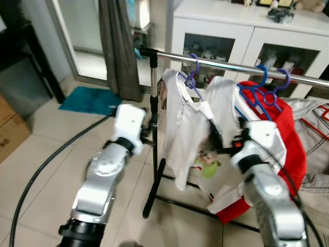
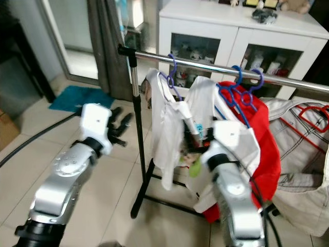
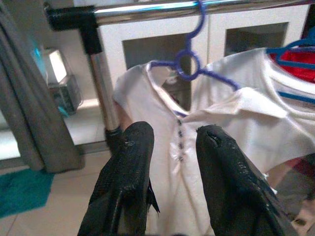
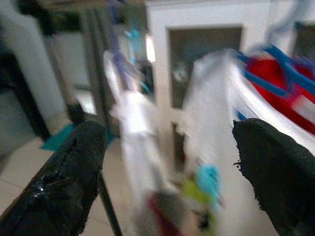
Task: Hang hanger
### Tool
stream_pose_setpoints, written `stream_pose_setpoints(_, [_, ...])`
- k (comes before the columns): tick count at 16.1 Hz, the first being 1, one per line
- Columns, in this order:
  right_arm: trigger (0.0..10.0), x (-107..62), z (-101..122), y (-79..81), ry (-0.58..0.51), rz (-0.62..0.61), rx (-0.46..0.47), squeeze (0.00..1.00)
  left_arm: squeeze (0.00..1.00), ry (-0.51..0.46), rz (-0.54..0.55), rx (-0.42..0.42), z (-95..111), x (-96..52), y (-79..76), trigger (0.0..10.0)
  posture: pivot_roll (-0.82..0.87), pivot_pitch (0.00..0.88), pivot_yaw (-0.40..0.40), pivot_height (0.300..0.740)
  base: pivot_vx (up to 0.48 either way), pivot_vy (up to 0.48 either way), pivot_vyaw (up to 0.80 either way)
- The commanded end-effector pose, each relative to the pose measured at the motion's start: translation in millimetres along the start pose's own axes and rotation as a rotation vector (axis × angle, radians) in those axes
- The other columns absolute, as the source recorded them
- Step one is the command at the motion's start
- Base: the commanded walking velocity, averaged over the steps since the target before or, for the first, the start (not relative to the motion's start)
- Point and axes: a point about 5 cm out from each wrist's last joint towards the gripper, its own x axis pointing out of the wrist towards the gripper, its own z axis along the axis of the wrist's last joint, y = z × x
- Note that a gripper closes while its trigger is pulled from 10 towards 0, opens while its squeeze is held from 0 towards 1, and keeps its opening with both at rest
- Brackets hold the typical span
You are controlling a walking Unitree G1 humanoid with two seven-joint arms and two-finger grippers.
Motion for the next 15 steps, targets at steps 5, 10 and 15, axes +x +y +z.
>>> stream_pose_setpoints(5, [10.0, 4.5, 5, -0.1, -0.018, -0.01, 0.024, 1.0, 0.0, -0.014, -0.017, -0.004, 0, -0.2, 3.0, 10.0, 0.01, 0.0, -0.009, 0.74, 0.05, 0.0, -0.16])
stream_pose_setpoints(10, [10.0, 9.7, 14, -2.0, -0.058, -0.033, 0.026, 1.0, 0.0, -0.02, -0.02, -0.019, 0, -1.7, 2.7, 10.0, 0.01, 0.0, -0.013, 0.74, 0.302, 0.0, -0.26])
stream_pose_setpoints(15, [10.0, 12.6, 24, -14.2, -0.091, -0.018, 0.001, 1.0, 0.0, -0.009, -0.021, -0.014, -2, -3.7, 3.4, 10.0, 0.0, 0.0, -0.009, 0.74, 0.331, 0.0, 0.0])
